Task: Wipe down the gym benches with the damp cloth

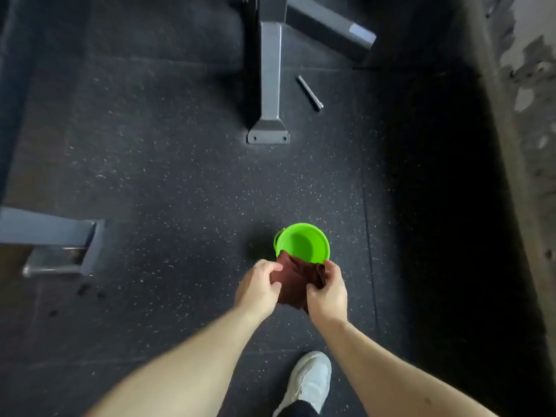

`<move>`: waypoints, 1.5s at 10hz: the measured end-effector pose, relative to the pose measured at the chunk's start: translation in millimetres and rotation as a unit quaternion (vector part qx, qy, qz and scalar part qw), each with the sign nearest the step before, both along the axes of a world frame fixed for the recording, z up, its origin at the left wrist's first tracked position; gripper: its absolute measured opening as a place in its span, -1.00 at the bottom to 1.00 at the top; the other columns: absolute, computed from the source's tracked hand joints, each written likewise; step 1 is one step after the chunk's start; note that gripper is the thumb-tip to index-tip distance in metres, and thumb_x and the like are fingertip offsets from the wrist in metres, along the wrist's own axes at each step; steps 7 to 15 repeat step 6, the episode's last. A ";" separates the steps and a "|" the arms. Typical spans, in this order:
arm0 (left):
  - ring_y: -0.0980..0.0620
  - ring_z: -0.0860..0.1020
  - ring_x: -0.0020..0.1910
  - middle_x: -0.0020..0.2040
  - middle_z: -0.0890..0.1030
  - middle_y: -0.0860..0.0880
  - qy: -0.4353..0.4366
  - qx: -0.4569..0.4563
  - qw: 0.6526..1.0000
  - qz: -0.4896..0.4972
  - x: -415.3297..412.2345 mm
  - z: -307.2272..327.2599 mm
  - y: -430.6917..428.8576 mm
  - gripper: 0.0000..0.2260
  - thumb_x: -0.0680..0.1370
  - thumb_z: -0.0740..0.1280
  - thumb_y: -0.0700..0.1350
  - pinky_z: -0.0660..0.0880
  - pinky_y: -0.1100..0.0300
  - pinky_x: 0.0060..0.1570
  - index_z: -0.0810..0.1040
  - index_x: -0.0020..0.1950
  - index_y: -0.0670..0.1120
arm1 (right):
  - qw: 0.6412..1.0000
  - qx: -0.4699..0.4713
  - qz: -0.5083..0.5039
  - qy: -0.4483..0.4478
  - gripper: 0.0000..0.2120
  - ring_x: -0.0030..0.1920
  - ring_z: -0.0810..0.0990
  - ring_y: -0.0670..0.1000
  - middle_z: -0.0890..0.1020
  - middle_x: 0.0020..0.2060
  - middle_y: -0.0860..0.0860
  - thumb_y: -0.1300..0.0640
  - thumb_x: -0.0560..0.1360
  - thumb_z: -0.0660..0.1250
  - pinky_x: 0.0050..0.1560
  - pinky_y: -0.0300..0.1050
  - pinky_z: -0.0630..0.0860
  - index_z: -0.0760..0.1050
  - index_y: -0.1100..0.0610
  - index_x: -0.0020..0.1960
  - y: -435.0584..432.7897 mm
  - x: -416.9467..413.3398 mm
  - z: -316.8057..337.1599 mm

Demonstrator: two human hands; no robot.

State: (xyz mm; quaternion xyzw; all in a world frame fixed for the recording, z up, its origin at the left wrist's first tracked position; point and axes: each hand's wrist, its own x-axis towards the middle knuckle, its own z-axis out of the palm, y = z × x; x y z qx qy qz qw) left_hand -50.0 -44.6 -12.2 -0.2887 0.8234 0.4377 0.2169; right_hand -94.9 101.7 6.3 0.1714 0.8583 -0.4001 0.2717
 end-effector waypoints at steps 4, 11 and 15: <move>-0.03 0.37 0.28 0.30 0.49 -0.01 0.038 -0.021 0.998 -0.055 -23.4 -97.7 18.4 -0.71 0.56 0.31 -0.27 0.34 0.19 0.26 0.58 0.27 -0.12 | 0.986 0.120 0.118 -0.015 -0.55 0.35 0.28 0.19 0.46 0.37 0.13 0.29 0.50 0.30 0.38 -0.07 0.25 0.51 0.16 0.39 -6.1 -14.3 -101.5; -0.05 0.41 0.27 0.30 0.48 -0.01 0.028 -0.034 0.999 0.001 -22.9 -64.0 5.5 -0.70 0.55 0.30 -0.27 0.42 0.05 0.27 0.60 0.26 -0.11 | 0.982 0.158 0.102 -0.024 -0.58 0.39 0.27 0.17 0.45 0.40 0.07 0.27 0.53 0.24 0.39 0.02 0.27 0.54 0.09 0.37 -13.0 -26.8 -62.4; -0.05 0.41 0.27 0.30 0.48 -0.01 0.028 -0.034 0.999 0.001 -22.9 -64.0 5.5 -0.70 0.55 0.30 -0.27 0.42 0.05 0.27 0.60 0.26 -0.11 | 0.982 0.158 0.102 -0.024 -0.58 0.39 0.27 0.17 0.45 0.40 0.07 0.27 0.53 0.24 0.39 0.02 0.27 0.54 0.09 0.37 -13.0 -26.8 -62.4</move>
